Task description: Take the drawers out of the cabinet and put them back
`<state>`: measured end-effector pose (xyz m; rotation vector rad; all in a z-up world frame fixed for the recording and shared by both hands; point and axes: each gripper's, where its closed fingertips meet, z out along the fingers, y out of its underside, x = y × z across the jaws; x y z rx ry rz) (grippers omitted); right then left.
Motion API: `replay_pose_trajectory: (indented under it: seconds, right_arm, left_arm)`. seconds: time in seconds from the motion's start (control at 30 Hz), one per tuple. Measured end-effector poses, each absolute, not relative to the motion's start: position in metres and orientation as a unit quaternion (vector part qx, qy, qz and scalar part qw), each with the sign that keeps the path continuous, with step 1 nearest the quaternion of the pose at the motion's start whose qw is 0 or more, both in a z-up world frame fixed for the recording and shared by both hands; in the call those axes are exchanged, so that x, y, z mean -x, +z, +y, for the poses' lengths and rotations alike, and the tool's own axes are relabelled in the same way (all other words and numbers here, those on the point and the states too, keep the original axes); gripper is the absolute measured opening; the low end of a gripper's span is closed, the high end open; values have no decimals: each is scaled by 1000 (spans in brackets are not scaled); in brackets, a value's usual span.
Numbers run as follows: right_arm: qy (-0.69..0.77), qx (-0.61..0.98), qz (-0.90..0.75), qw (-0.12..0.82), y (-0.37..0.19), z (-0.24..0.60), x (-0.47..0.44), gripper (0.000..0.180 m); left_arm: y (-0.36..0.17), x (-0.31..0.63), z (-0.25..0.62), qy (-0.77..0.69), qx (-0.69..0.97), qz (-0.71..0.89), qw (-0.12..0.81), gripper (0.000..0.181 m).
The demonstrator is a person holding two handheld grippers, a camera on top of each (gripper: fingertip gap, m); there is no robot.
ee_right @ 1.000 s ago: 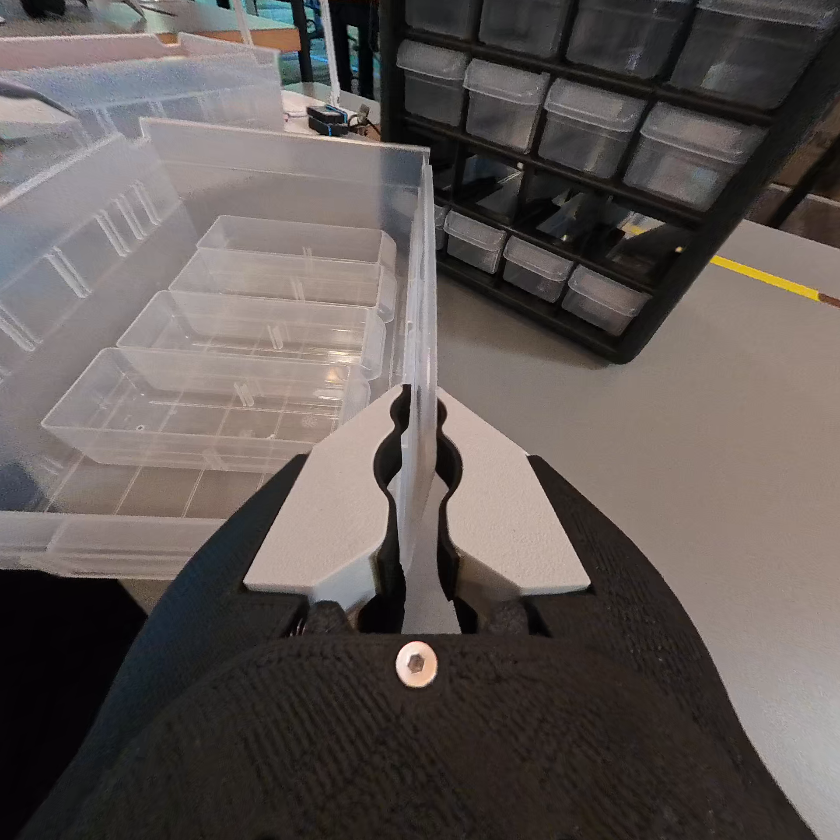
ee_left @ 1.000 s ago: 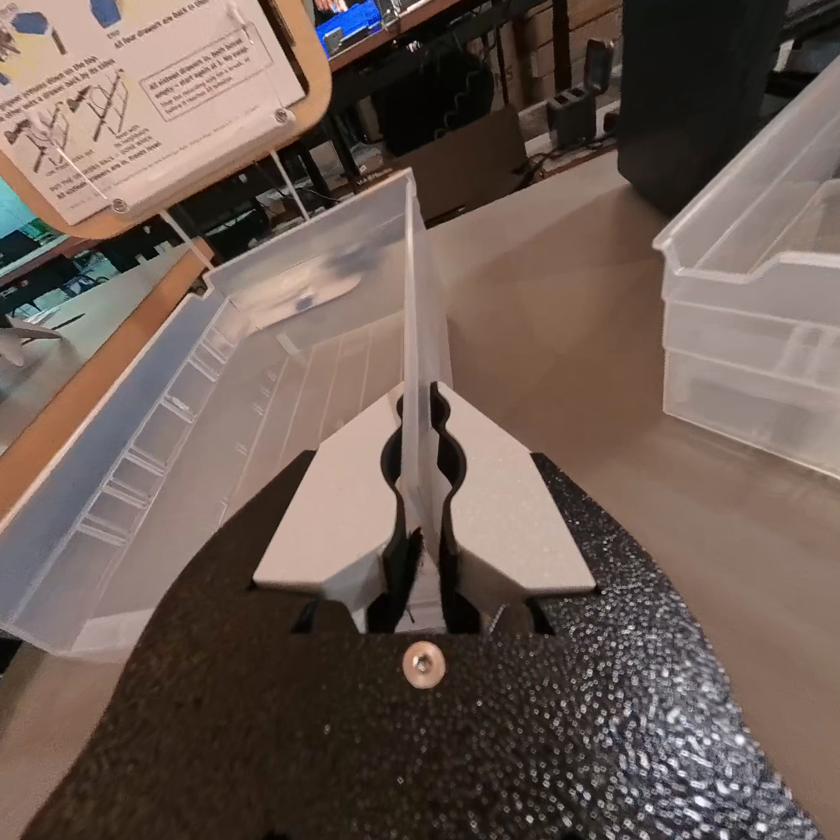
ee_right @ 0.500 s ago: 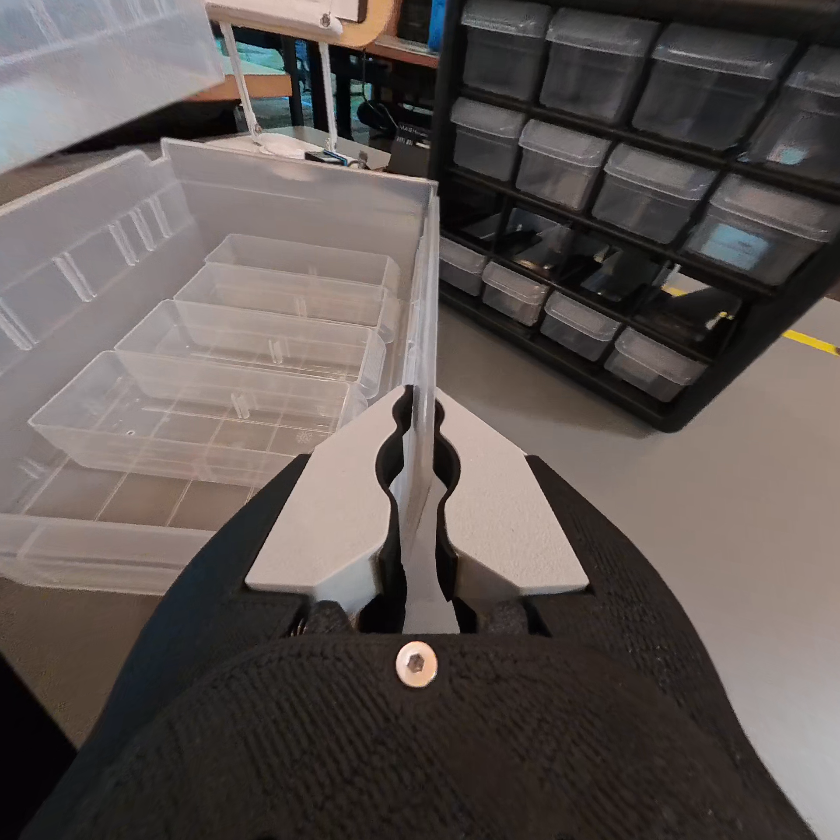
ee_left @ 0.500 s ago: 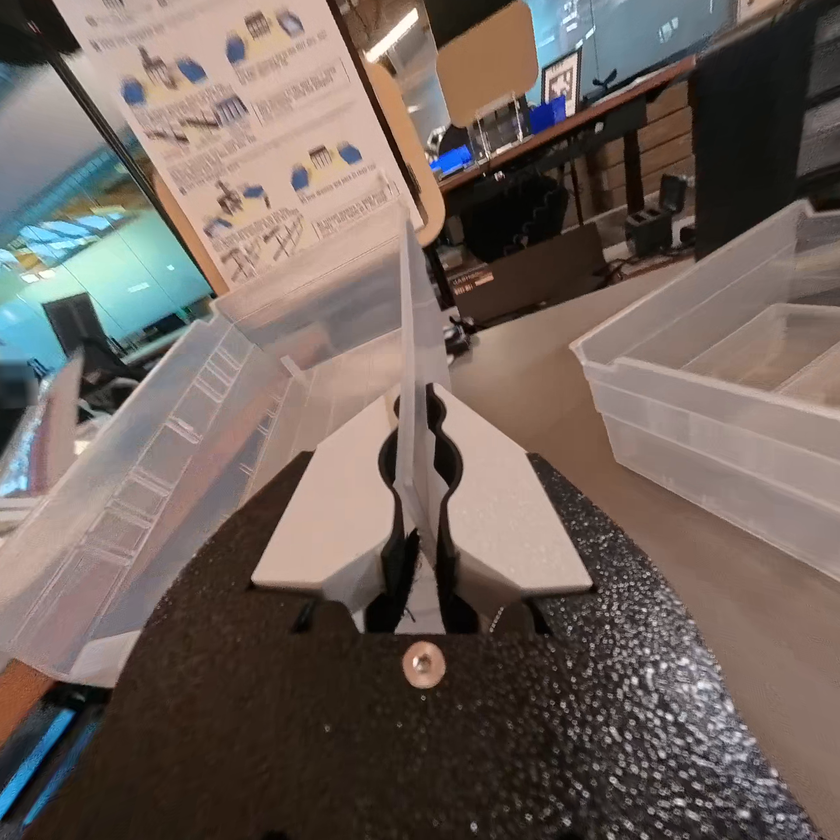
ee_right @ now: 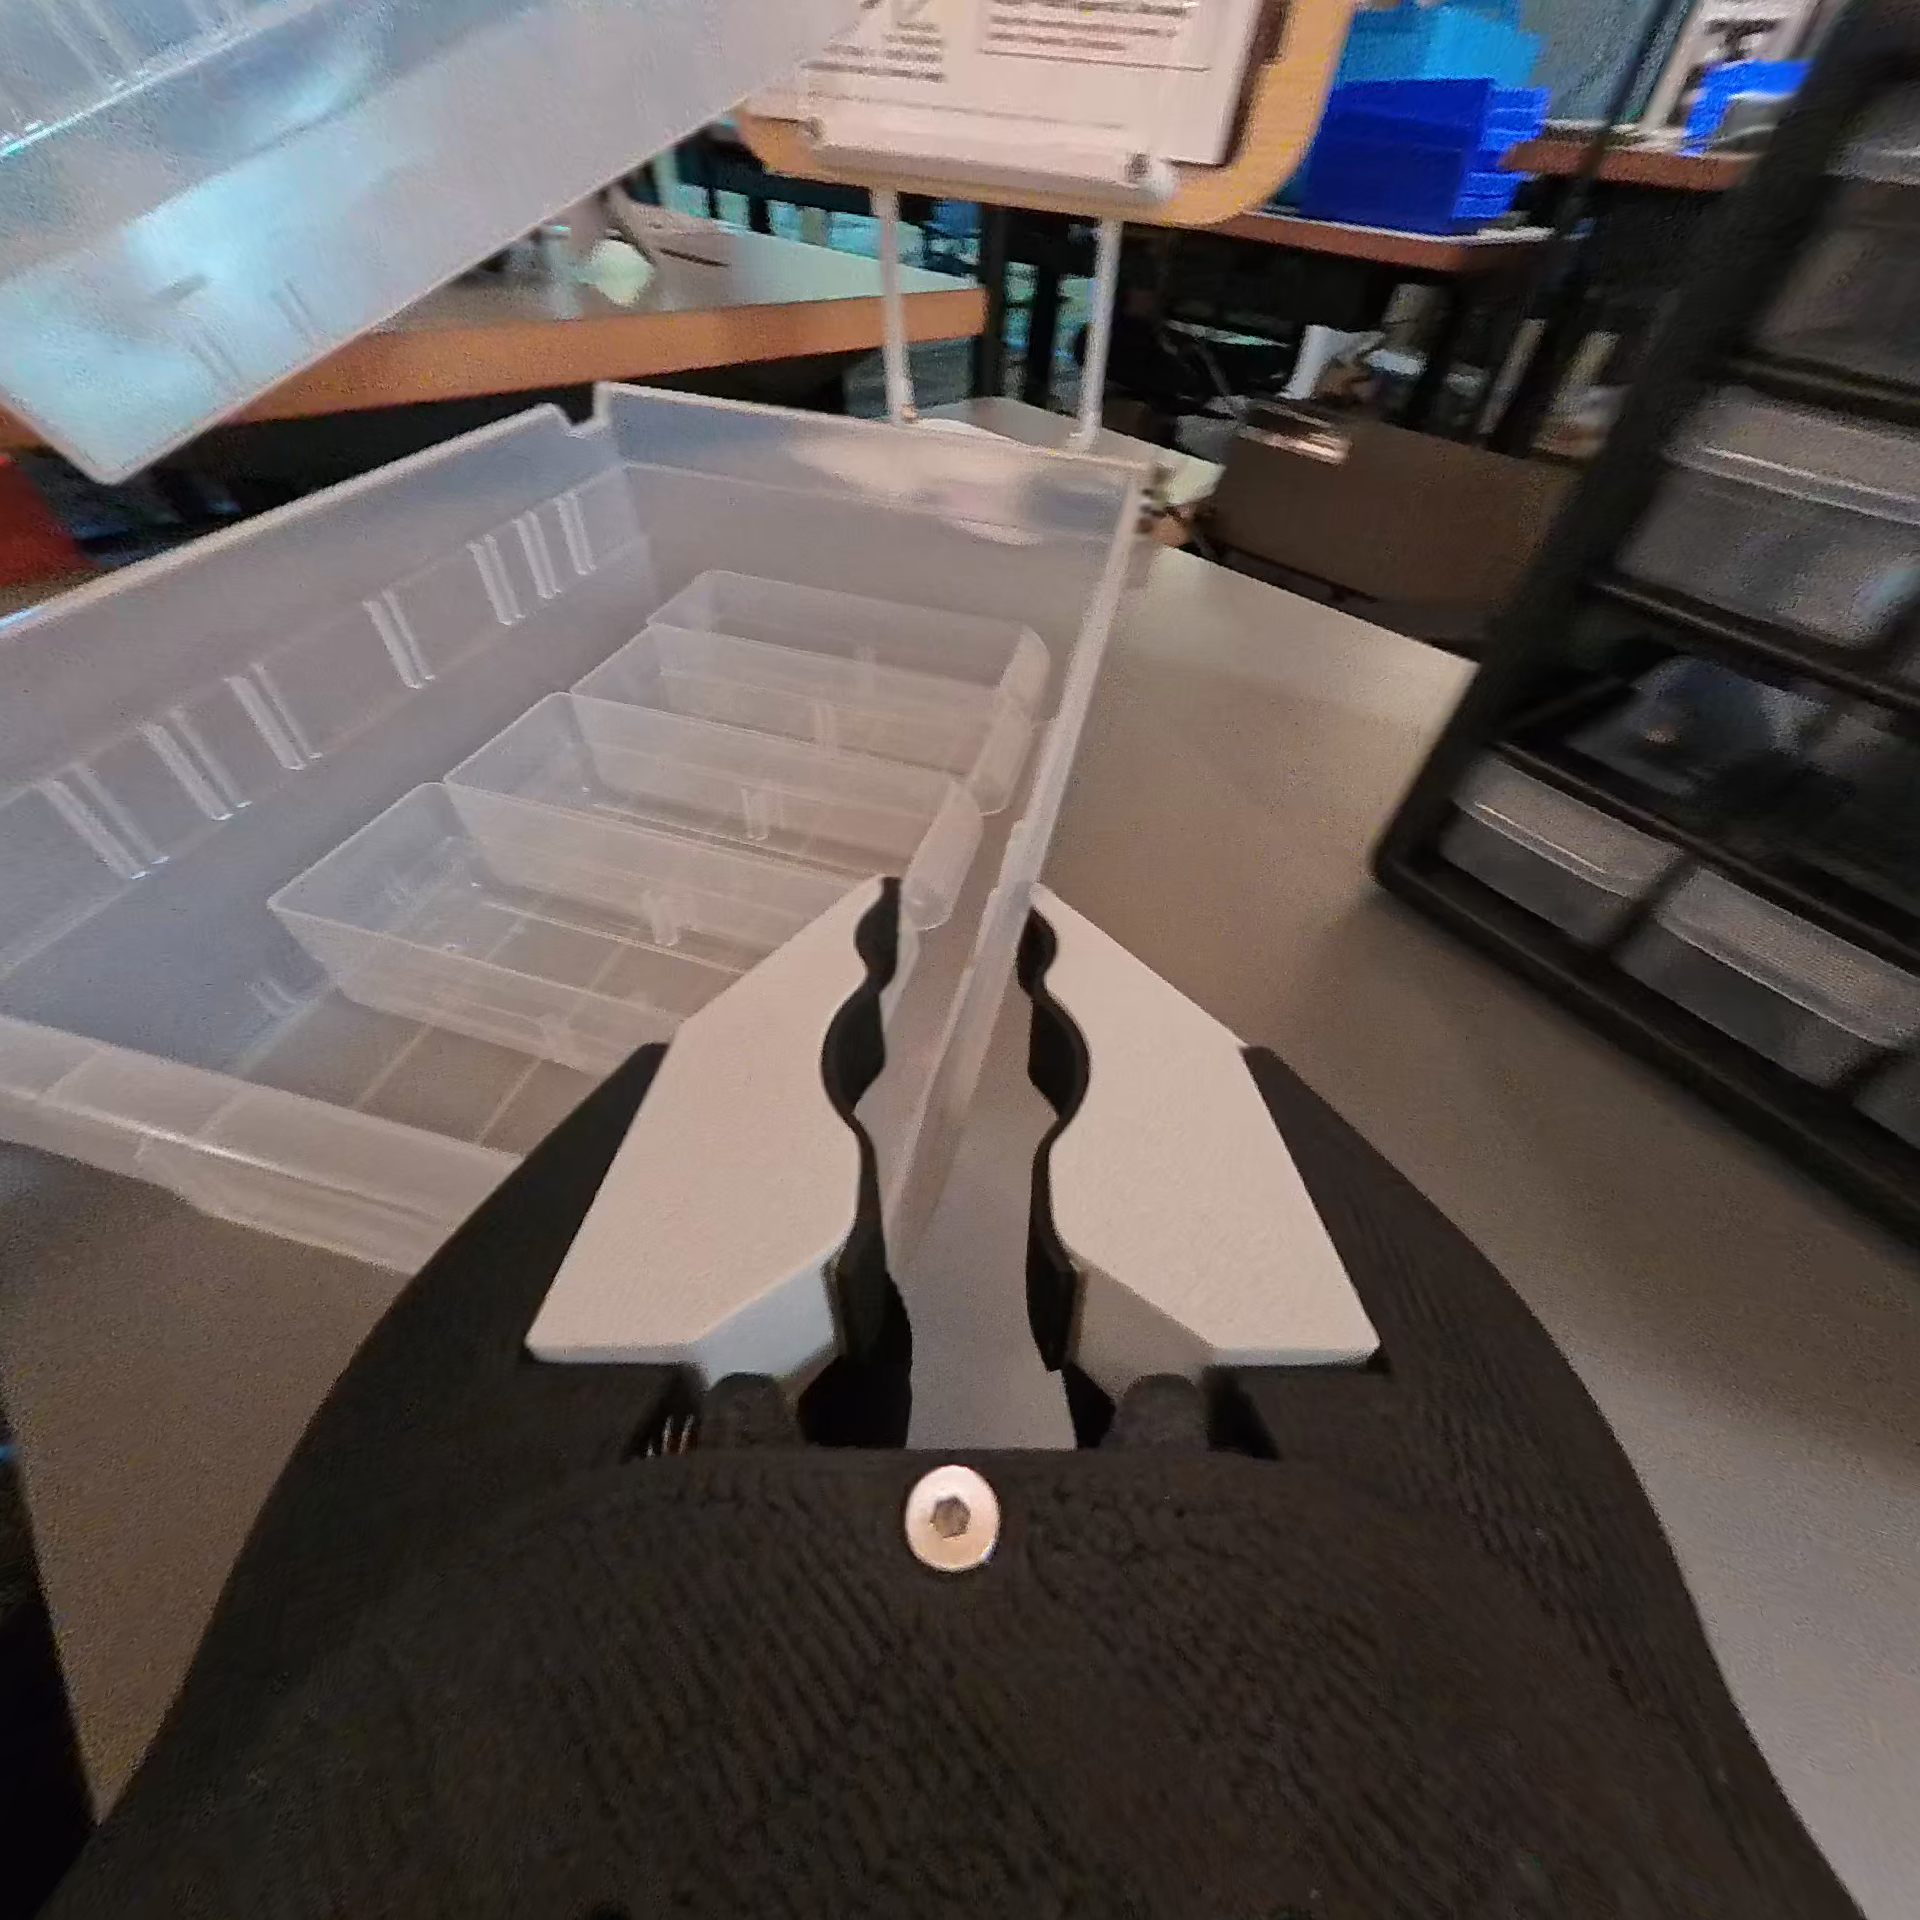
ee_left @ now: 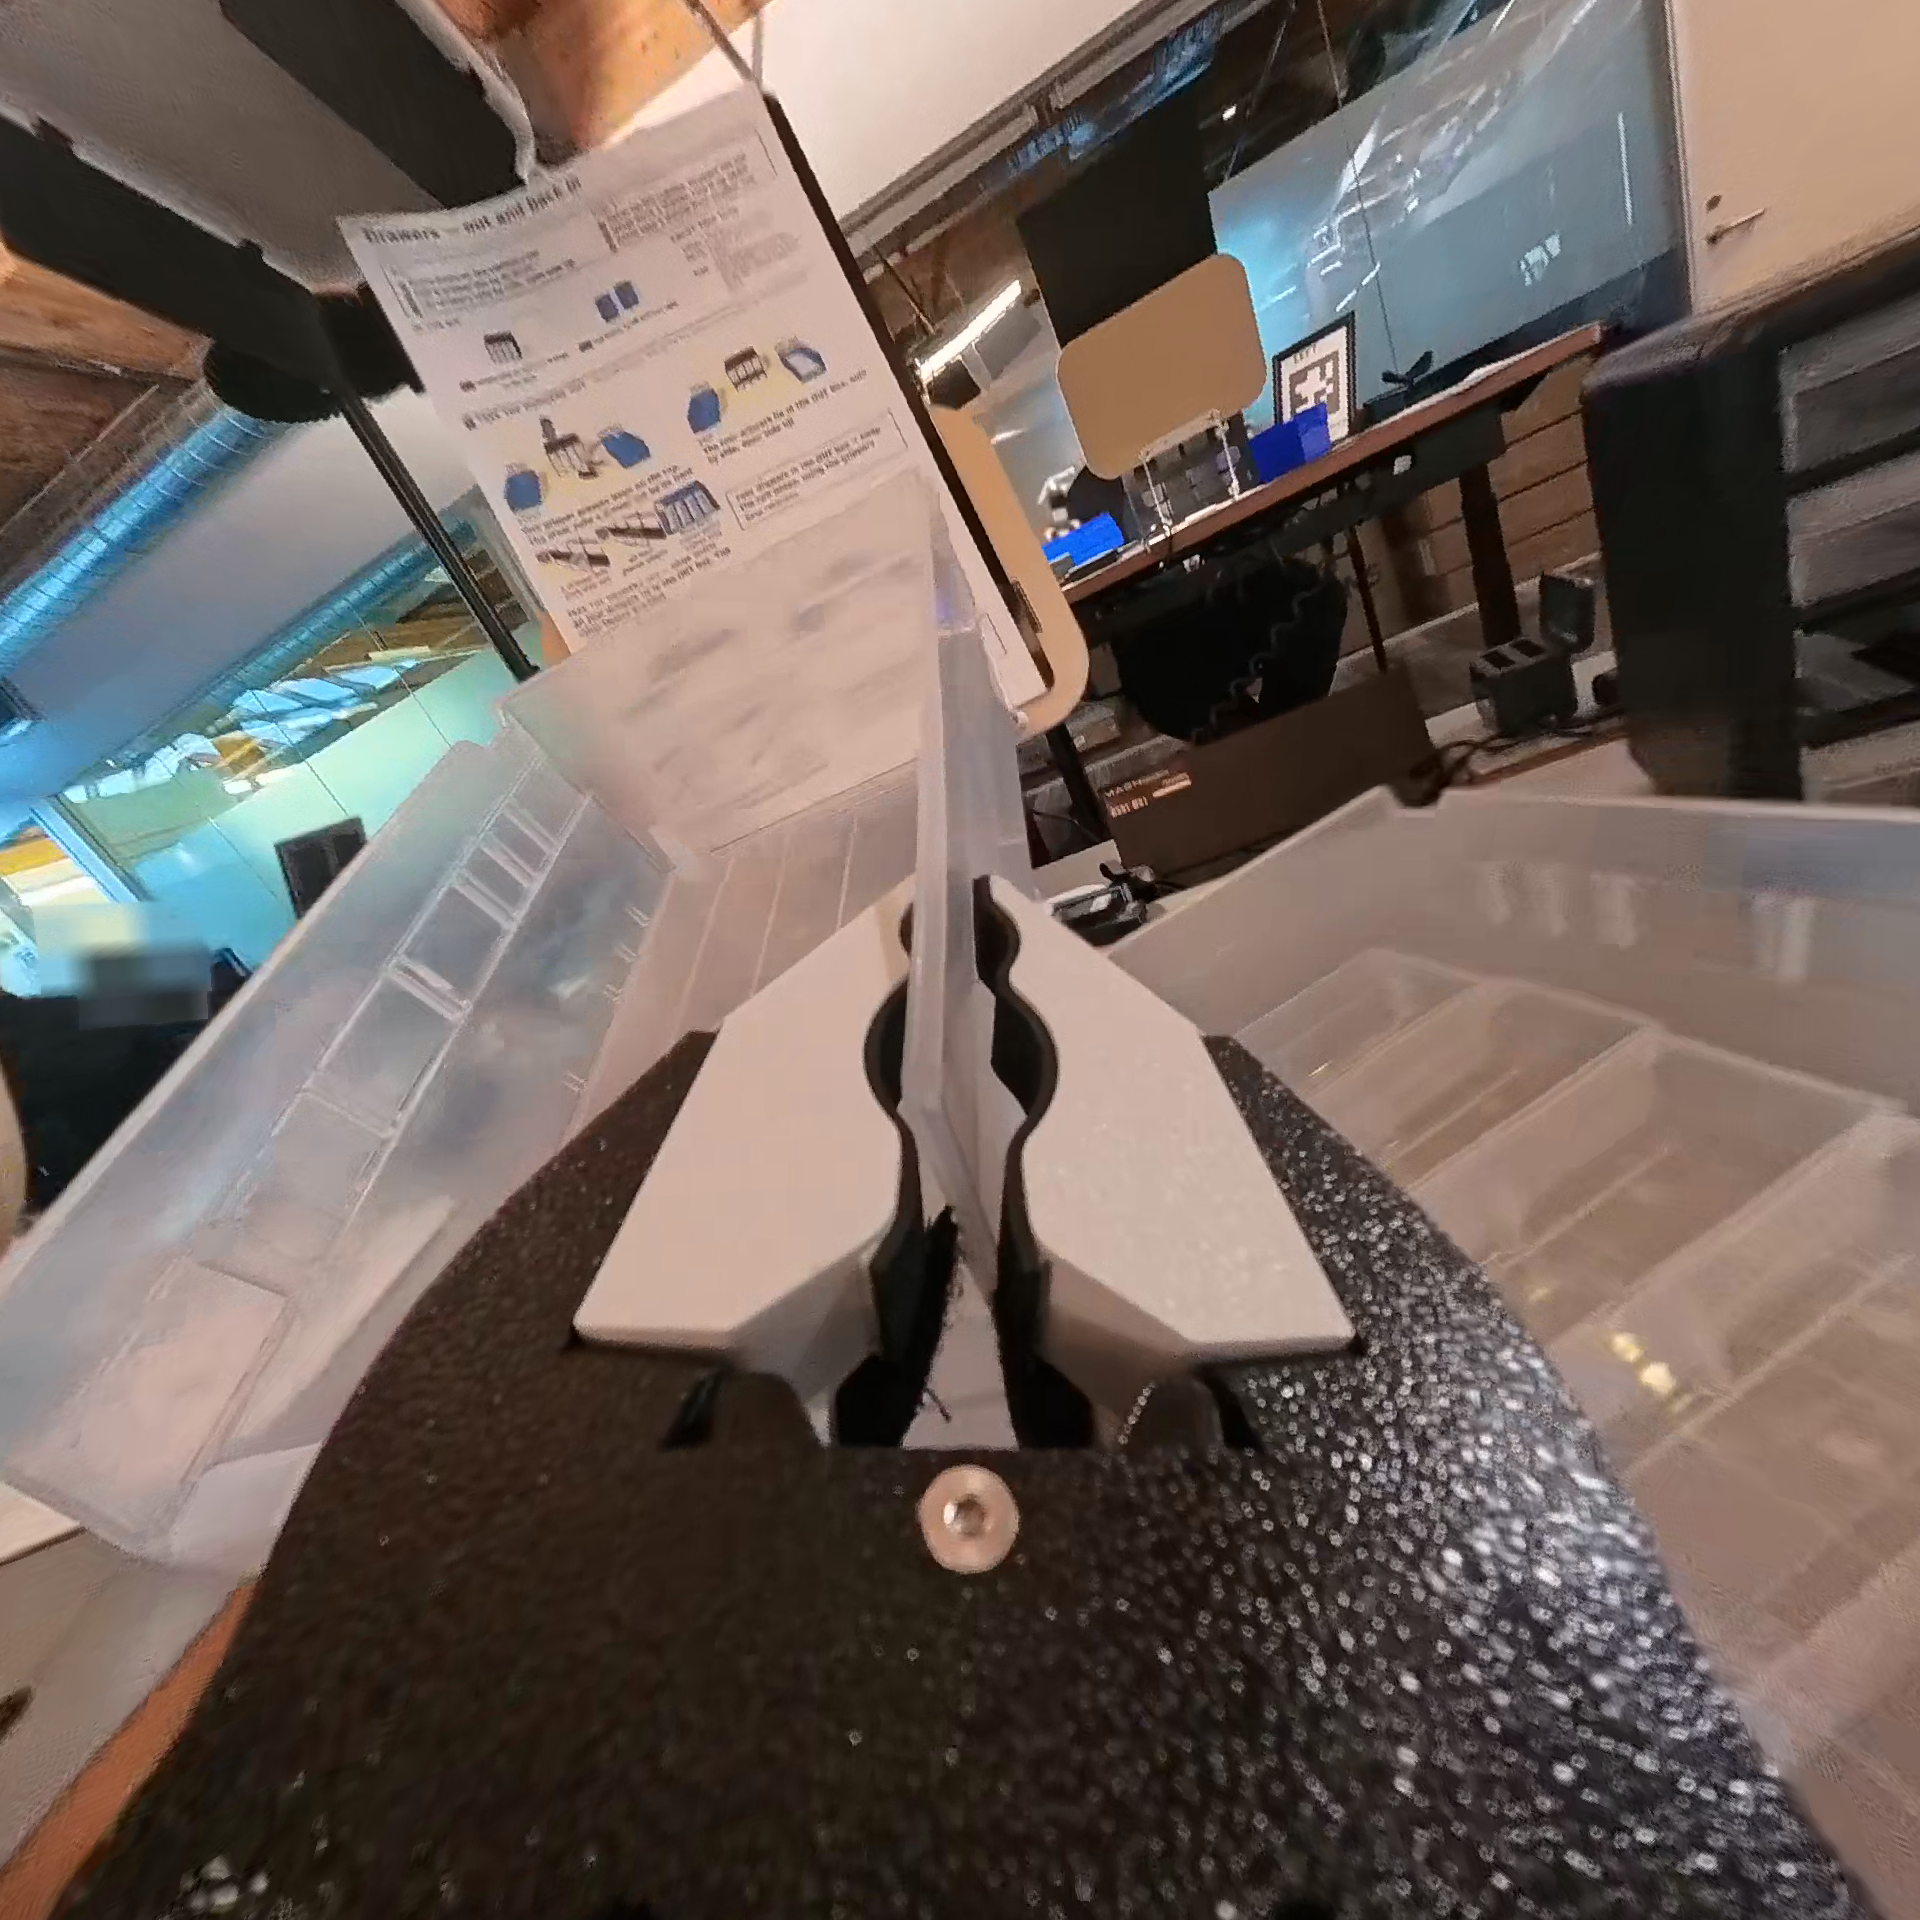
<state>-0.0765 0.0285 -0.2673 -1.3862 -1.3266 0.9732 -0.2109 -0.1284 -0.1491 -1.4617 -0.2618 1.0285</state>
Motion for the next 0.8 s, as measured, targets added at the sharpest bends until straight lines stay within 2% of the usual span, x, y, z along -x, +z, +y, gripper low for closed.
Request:
replay_pose_trajectory:
  seconds: [0.03,0.07,0.1,0.27,0.4,0.63,0.8]
  right_arm:
    - [408,562,-549,464,-267,22,84,31]
    - [410,562,-542,472,-264,23,88,70]
    - [403,557,-525,501,-255,29,87,86]
    - [378,433,-456,680,-175,44,19,90]
    - [297,372,-419,773,-136,70,-68,89]
    - [97,493,-287,816,-156,180,-248,90]
    - [147,519,-128,832,-140,218,-348,81]
  left_arm:
    - [-144,208,-129,455,631,-106,619,2]
    - [-138,204,-129,463,627,-98,619,2]
    - [-132,199,-130,469,622,-90,621,2]
    - [-85,149,-126,446,582,-33,679,1]
    - [-46,80,-101,397,547,53,735,1]
    - [-3,-66,-26,204,479,205,829,1]
    - [0,-163,48,57,478,283,830,1]
